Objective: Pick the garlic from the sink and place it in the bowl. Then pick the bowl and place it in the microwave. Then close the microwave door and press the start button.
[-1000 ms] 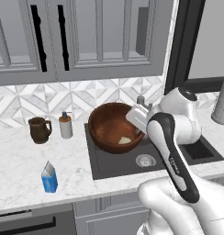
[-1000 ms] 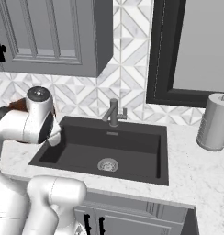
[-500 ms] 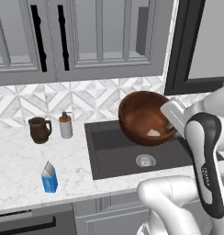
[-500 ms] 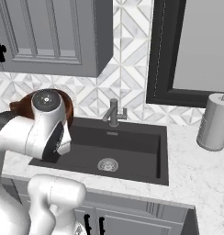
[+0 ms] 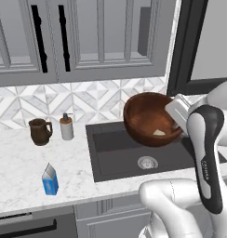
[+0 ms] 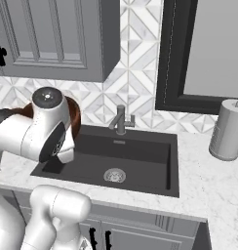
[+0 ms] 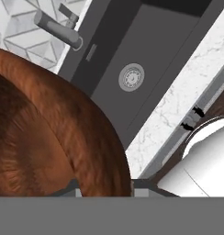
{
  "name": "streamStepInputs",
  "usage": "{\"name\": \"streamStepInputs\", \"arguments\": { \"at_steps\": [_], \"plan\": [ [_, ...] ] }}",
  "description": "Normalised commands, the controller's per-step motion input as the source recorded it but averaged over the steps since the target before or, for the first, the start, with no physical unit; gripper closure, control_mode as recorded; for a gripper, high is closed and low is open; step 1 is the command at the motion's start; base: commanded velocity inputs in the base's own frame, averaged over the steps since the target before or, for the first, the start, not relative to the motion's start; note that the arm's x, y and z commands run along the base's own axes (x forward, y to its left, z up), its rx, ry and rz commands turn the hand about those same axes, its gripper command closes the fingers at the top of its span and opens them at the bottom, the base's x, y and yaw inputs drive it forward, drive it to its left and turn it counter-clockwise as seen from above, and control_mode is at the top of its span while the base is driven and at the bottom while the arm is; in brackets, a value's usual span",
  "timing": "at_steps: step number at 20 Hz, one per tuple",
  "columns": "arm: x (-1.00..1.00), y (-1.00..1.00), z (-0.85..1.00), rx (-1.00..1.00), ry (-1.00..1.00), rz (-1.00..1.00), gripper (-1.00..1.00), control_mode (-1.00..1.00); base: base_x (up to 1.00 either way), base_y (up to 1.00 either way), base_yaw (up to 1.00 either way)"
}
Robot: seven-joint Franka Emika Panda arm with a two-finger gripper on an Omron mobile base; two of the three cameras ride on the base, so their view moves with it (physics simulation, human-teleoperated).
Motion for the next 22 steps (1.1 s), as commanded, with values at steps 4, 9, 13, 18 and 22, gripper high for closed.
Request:
{"name": "streamStepInputs", "arguments": {
  "at_steps": [4,9,13,18,22],
  "plan": [
    [-0.16,0.05,0.00,-0.02,-0.01,-0.01,1.00,1.00,-0.57,0.19,-0.13],
    [0.00,0.00,0.00,0.00,0.00,0.00,1.00,1.00,-0.84,0.05,-0.41],
    [0.00,0.00,0.00,0.00,0.00,0.00,1.00,1.00,-0.80,0.00,-0.68],
    [0.00,0.00,0.00,0.00,0.00,0.00,1.00,1.00,-0.51,0.00,-0.74],
    [0.00,0.00,0.00,0.00,0.00,0.00,1.00,1.00,-0.34,0.00,-0.80]
  ]
}}
